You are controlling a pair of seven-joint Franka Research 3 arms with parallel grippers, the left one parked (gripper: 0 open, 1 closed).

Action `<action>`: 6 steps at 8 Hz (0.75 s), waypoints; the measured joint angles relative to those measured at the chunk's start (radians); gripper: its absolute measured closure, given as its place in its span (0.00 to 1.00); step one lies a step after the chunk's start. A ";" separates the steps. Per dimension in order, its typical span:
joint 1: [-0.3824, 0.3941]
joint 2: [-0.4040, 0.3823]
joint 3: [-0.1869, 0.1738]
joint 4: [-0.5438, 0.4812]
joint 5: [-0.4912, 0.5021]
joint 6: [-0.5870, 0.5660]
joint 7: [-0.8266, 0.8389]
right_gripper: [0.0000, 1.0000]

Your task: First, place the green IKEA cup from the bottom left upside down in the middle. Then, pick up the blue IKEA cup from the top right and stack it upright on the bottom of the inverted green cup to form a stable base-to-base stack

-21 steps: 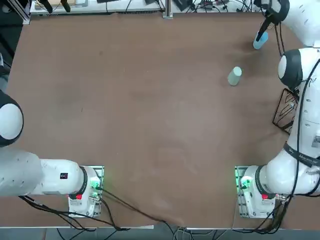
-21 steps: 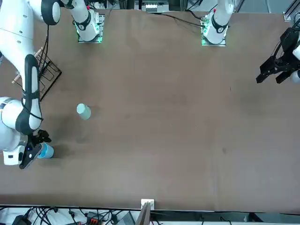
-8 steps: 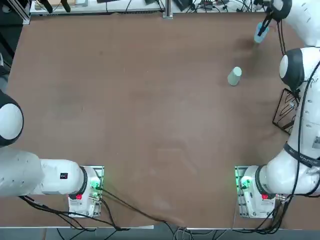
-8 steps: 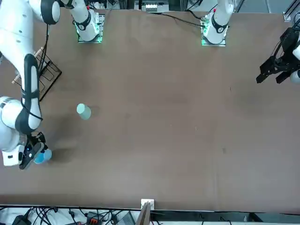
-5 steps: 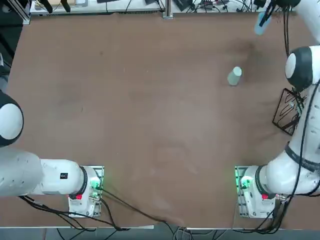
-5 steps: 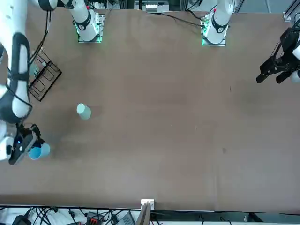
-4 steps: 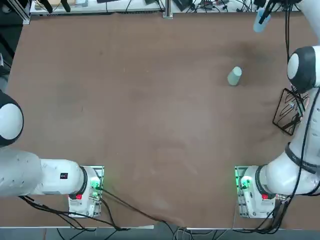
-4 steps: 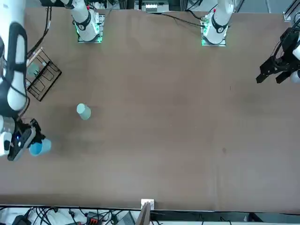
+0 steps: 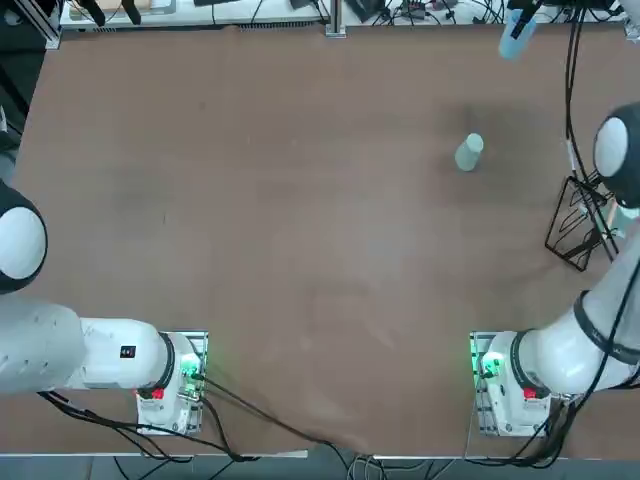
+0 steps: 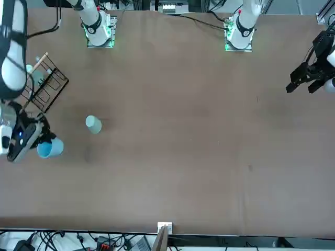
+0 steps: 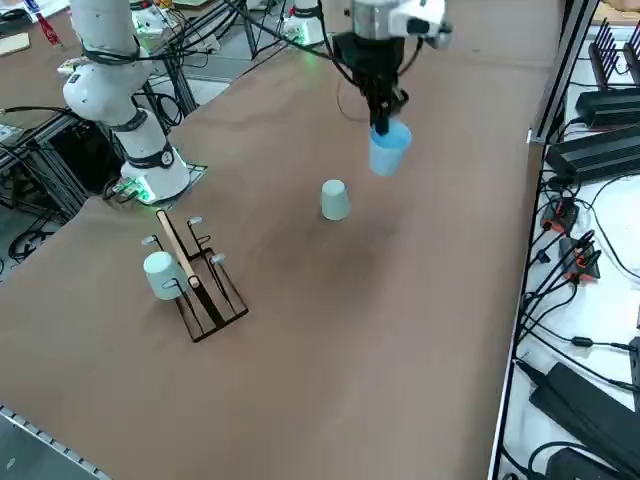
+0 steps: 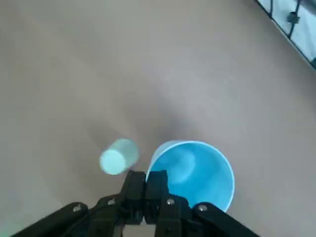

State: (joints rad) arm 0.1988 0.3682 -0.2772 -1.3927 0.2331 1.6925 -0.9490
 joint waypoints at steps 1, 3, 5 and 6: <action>0.031 -0.066 0.000 -0.081 -0.001 0.029 0.047 0.98; 0.085 -0.186 0.000 -0.270 -0.014 0.149 0.118 0.98; 0.098 -0.287 0.000 -0.467 -0.034 0.293 0.128 0.98; 0.098 -0.324 0.000 -0.547 -0.039 0.346 0.128 0.98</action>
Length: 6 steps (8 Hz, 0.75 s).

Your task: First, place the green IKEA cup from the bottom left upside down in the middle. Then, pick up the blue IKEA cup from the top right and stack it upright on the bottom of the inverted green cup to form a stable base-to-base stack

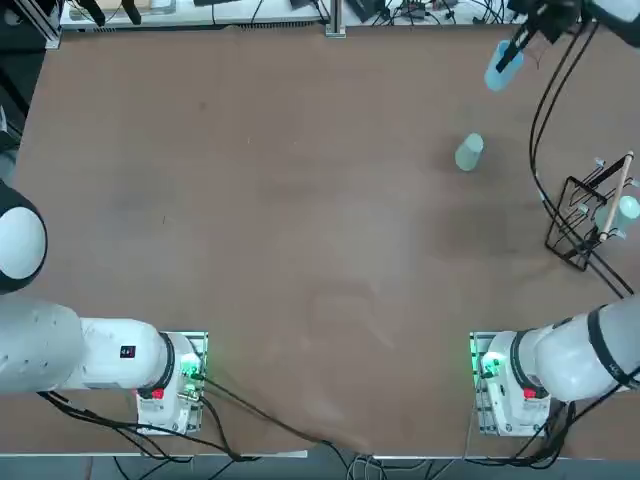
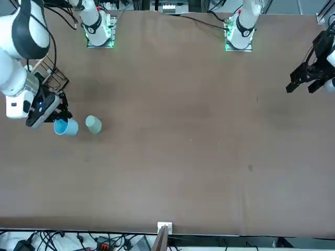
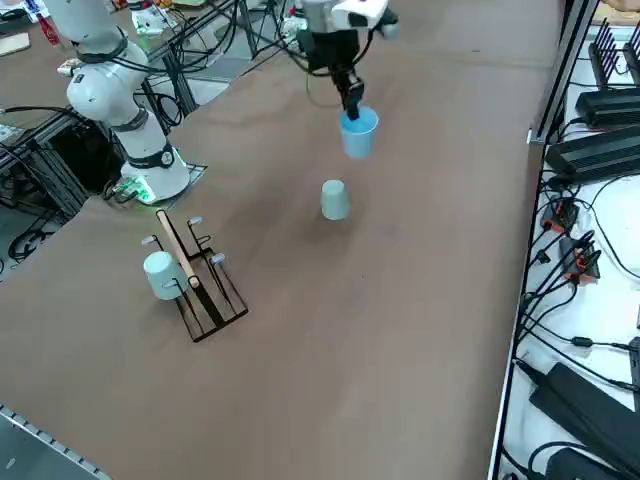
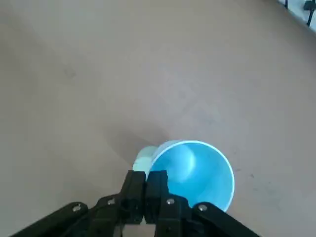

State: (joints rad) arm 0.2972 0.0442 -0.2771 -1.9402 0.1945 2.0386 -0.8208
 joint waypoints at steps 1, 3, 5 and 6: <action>0.002 -0.026 0.000 -0.065 -0.005 0.052 0.000 0.98; 0.013 -0.053 0.006 -0.174 -0.009 0.163 0.013 0.98; 0.024 -0.057 0.026 -0.243 -0.022 0.233 0.059 0.98; 0.029 -0.058 0.038 -0.267 -0.049 0.251 0.100 0.98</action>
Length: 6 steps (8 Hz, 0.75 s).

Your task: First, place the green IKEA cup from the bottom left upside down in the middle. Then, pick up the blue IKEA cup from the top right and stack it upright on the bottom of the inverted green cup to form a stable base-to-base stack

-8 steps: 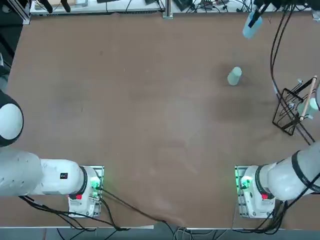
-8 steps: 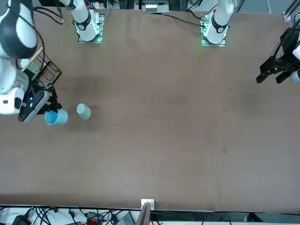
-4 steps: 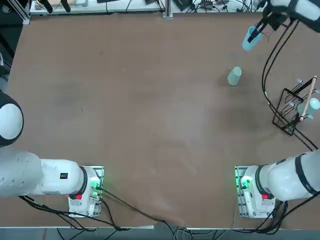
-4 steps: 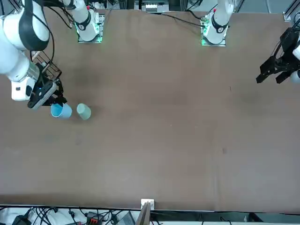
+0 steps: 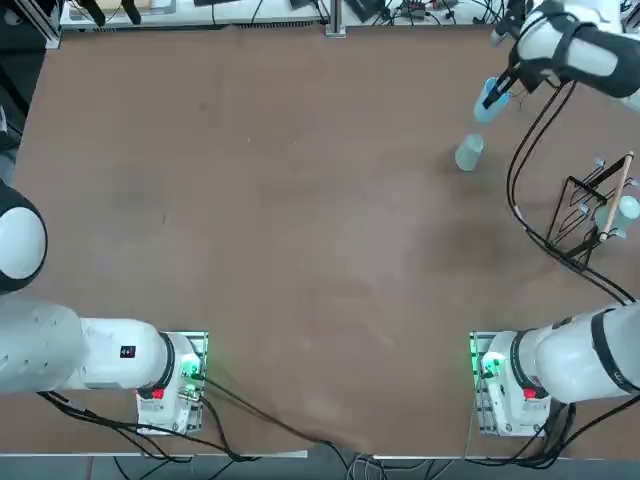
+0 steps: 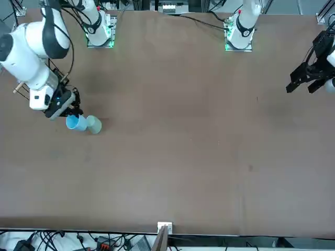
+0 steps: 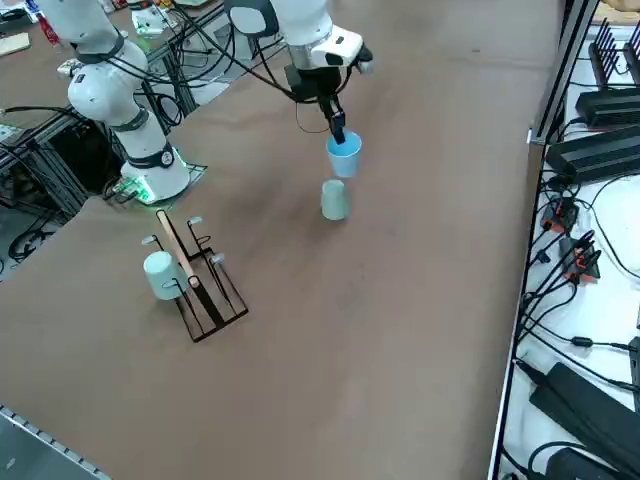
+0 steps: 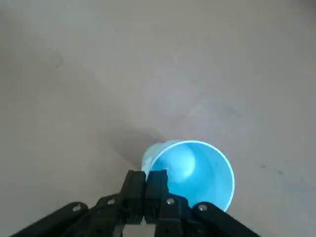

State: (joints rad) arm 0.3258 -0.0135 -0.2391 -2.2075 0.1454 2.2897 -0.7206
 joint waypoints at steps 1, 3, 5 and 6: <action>0.006 -0.002 0.006 -0.019 -0.034 0.013 0.046 0.98; 0.015 -0.026 0.009 -0.051 -0.067 0.023 0.110 0.98; 0.015 -0.054 0.009 -0.091 -0.070 0.056 0.126 0.98; 0.015 -0.061 0.011 -0.113 -0.071 0.085 0.127 0.98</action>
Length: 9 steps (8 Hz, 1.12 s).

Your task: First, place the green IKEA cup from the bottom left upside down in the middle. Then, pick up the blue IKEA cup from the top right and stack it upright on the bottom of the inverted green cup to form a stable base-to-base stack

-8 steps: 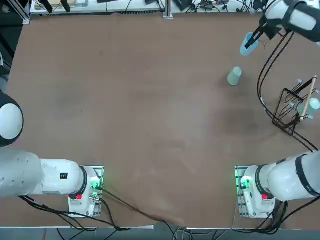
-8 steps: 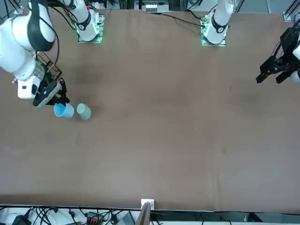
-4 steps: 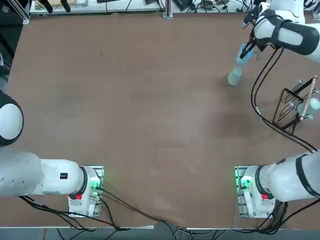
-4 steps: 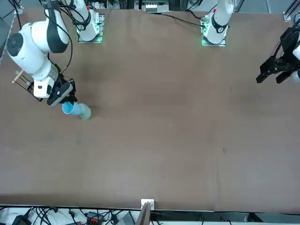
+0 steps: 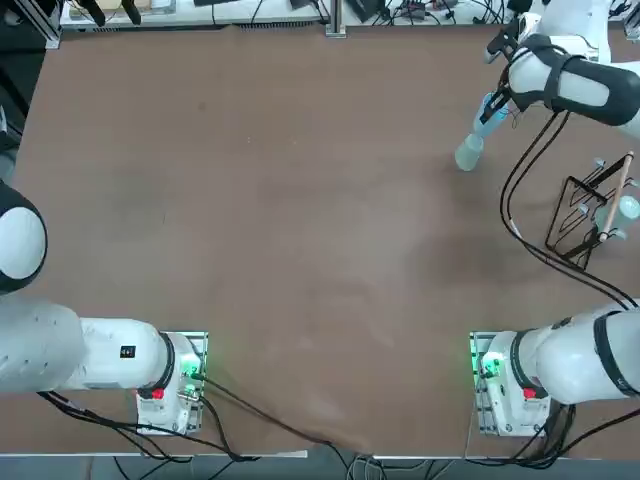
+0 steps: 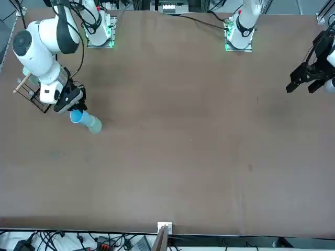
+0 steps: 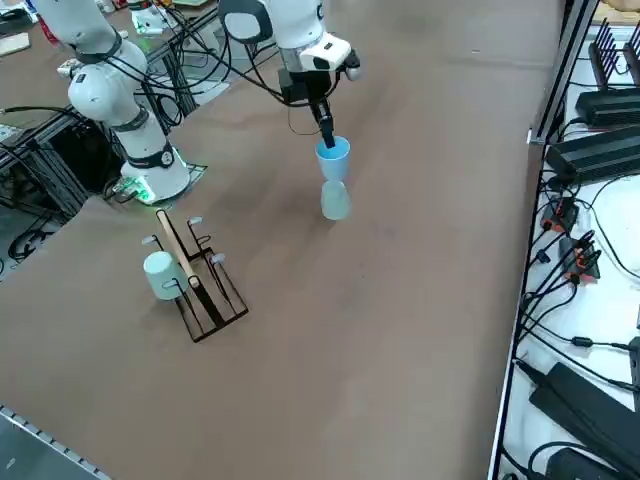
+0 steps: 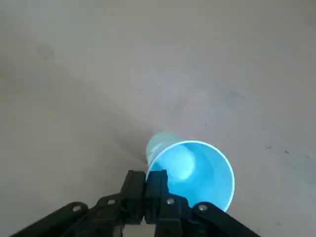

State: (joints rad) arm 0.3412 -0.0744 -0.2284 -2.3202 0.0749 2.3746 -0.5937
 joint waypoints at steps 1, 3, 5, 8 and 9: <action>0.000 -0.001 0.006 -0.019 0.000 0.026 0.000 0.98; 0.001 -0.001 0.016 -0.038 0.000 0.048 0.012 0.98; 0.001 0.000 0.017 -0.042 -0.013 0.048 0.015 0.98; 0.001 0.003 0.017 -0.047 -0.020 0.056 0.018 0.98; 0.001 0.007 0.017 -0.050 -0.020 0.064 0.019 0.98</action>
State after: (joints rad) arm 0.3422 -0.0675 -0.2114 -2.3700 0.0548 2.4385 -0.5749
